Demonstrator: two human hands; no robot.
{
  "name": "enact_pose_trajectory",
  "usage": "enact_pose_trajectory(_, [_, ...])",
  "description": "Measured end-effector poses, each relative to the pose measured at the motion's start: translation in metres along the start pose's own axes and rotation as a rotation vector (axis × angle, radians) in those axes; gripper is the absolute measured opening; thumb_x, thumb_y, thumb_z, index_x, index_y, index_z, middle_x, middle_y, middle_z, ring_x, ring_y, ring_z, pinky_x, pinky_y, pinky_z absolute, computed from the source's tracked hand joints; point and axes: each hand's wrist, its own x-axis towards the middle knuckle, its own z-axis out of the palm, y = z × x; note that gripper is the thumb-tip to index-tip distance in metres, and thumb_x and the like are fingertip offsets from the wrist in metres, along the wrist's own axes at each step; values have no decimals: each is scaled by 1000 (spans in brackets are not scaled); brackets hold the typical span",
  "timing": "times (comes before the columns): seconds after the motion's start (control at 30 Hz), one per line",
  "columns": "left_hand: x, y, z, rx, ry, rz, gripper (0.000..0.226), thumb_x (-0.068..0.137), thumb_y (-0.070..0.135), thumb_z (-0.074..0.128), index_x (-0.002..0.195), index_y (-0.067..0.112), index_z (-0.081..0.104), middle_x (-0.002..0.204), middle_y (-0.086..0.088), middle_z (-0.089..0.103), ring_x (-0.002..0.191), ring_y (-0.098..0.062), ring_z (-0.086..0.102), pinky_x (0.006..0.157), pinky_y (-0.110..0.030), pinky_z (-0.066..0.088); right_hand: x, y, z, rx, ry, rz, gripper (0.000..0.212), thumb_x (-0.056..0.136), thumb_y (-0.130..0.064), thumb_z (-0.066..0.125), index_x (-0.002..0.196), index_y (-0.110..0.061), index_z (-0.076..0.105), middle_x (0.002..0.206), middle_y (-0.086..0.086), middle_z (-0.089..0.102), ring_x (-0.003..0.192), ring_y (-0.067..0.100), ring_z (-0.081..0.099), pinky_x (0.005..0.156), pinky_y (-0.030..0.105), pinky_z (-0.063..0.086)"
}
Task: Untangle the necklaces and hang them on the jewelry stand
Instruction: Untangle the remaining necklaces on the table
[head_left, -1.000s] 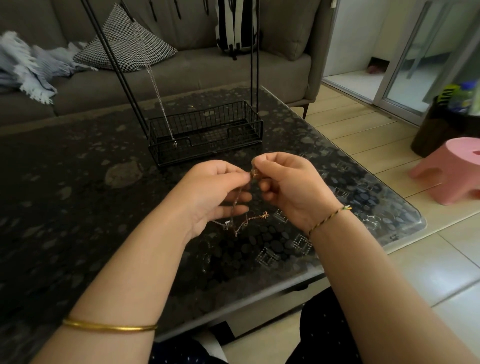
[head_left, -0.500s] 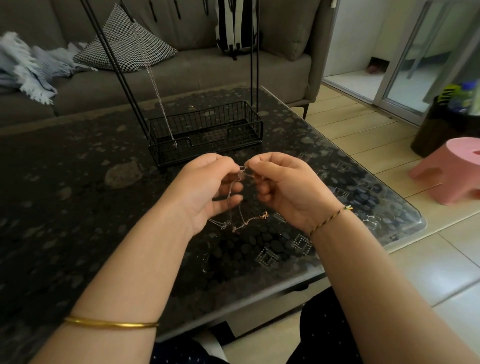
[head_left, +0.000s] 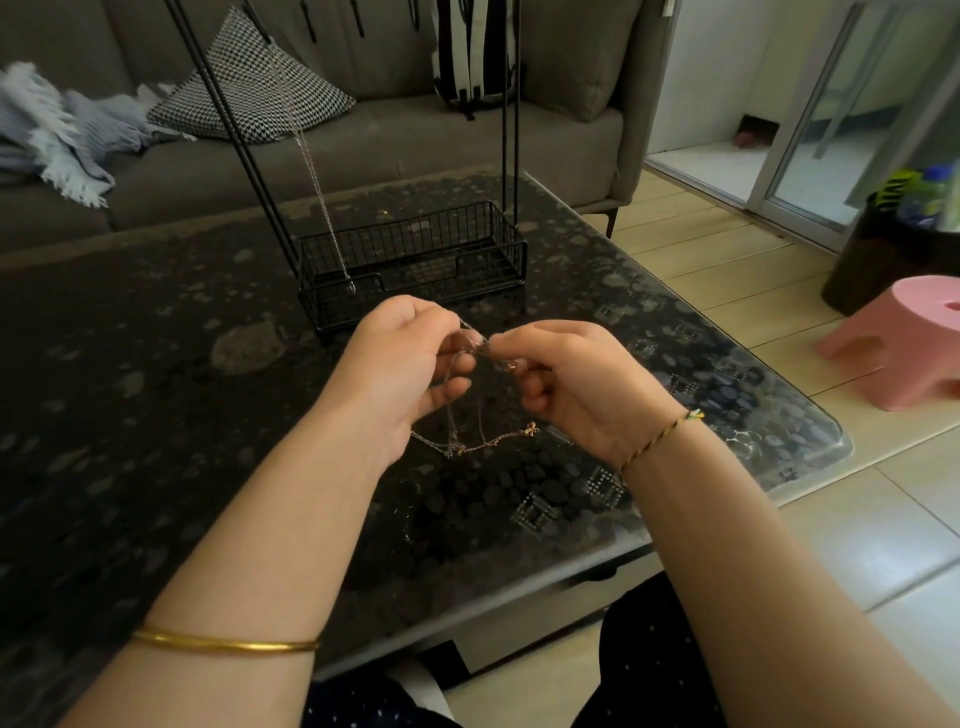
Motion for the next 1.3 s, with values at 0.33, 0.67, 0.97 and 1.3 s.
enact_pose_trajectory(0.33, [2, -3, 2, 22, 4, -26, 15, 97, 12, 47, 85, 18, 53, 72, 1, 57, 50, -7, 46, 42, -20, 38, -1, 2, 3, -72, 25, -34, 14, 91, -10, 57, 77, -11, 58, 62, -2, 43, 51, 7, 38, 47, 19, 33])
enact_pose_trajectory(0.67, [4, -7, 0, 268, 4, 84, 9, 99, 17, 47, 94, 15, 53, 85, -2, 58, 45, -5, 36, 38, -17, 29, 0, 4, -1, -164, 44, -68, 15, 93, -14, 55, 78, -15, 56, 61, -2, 43, 52, 9, 39, 50, 23, 36])
enact_pose_trajectory(0.97, [0, -10, -7, 469, -180, 26, 11, 87, 5, 65, 93, 15, 64, 84, -3, 62, 67, -11, 55, 60, -26, 46, -6, -1, -6, 238, 178, -170, 9, 98, -11, 46, 90, -11, 47, 88, 8, 54, 68, 17, 64, 76, 38, 59])
enact_pose_trajectory(1.3, [-13, -14, -3, 398, -134, -68, 8, 92, 4, 60, 95, 11, 62, 98, -11, 66, 84, -17, 67, 73, -36, 60, -24, -1, 3, 81, 355, -361, 17, 101, -14, 39, 86, -22, 42, 75, -2, 49, 50, 9, 58, 68, 40, 60])
